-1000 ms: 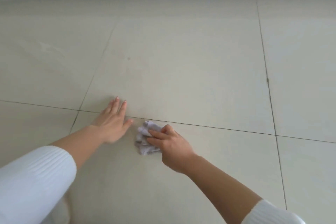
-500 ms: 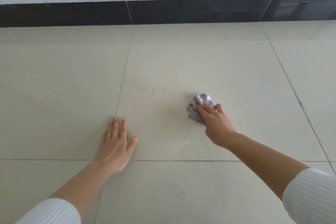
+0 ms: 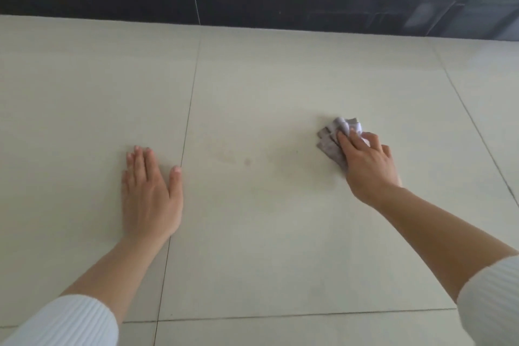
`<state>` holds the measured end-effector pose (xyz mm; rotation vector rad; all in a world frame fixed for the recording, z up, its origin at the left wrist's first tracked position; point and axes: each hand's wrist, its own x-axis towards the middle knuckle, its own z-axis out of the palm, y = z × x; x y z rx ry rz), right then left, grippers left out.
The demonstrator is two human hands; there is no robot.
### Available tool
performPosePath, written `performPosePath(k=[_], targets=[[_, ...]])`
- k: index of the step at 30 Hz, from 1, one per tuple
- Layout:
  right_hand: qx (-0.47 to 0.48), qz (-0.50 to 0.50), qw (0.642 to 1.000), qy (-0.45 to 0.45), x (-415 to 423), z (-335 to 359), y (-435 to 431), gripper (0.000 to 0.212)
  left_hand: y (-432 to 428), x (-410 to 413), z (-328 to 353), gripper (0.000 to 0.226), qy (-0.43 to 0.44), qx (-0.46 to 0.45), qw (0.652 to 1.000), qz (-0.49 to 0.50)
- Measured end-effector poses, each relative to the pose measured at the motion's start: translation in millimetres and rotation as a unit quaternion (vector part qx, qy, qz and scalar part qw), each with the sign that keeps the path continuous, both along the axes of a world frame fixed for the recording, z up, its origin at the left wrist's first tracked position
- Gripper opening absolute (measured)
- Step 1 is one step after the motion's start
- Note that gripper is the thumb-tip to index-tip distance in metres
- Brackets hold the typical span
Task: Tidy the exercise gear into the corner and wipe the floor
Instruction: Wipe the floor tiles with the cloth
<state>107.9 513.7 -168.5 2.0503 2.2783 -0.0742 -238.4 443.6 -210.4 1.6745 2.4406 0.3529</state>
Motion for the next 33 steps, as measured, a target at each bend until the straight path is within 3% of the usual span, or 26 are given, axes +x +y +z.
performPosePath(k=[3,5,9,12,15,17,21,24,26,29,33], targets=[[0.020,-0.064,0.990,0.125,-33.5,-17.5,22.1,0.062,0.6,0.6,-6.2,0.072,0.016,0.030,0.999,0.008],[0.060,-0.031,0.981,0.181,-66.6,-26.6,17.8,0.062,-1.9,0.6,-6.9,0.070,0.020,0.034,0.999,0.006],[0.054,0.149,0.956,0.246,-126.2,-32.0,-53.7,0.062,-2.0,1.3,-4.1,0.067,0.021,0.035,0.999,0.013],[-0.012,0.329,0.919,0.214,-124.6,-25.2,-93.0,0.055,-2.2,2.2,0.3,0.066,0.015,0.026,0.999,0.015],[-0.016,0.452,0.877,0.161,-88.0,-17.8,-46.9,0.045,-1.7,3.6,2.9,0.066,0.012,0.013,0.999,0.029],[0.010,0.395,0.909,0.128,-68.0,-17.2,3.9,0.047,-1.0,5.5,3.9,0.067,0.010,0.009,0.999,0.037],[0.030,0.162,0.980,0.116,-57.8,-21.5,88.5,0.068,0.4,5.9,4.2,0.067,0.016,0.001,0.999,0.046],[0.019,0.000,0.994,0.111,-73.8,-22.3,143.5,0.065,0.4,5.4,3.4,0.066,0.020,0.003,0.999,0.050],[0.019,-0.046,0.990,0.134,-93.9,-24.2,166.1,0.061,0.5,5.6,3.1,0.065,0.021,0.005,0.998,0.052],[0.047,0.043,0.975,0.214,-139.9,-29.9,156.2,0.059,0.9,5.5,2.6,0.066,0.023,0.006,0.998,0.049],[-0.001,0.218,0.943,0.253,-189.1,-33.3,76.3,0.075,0.9,6.2,4.1,0.067,0.021,-0.002,0.999,0.050]])
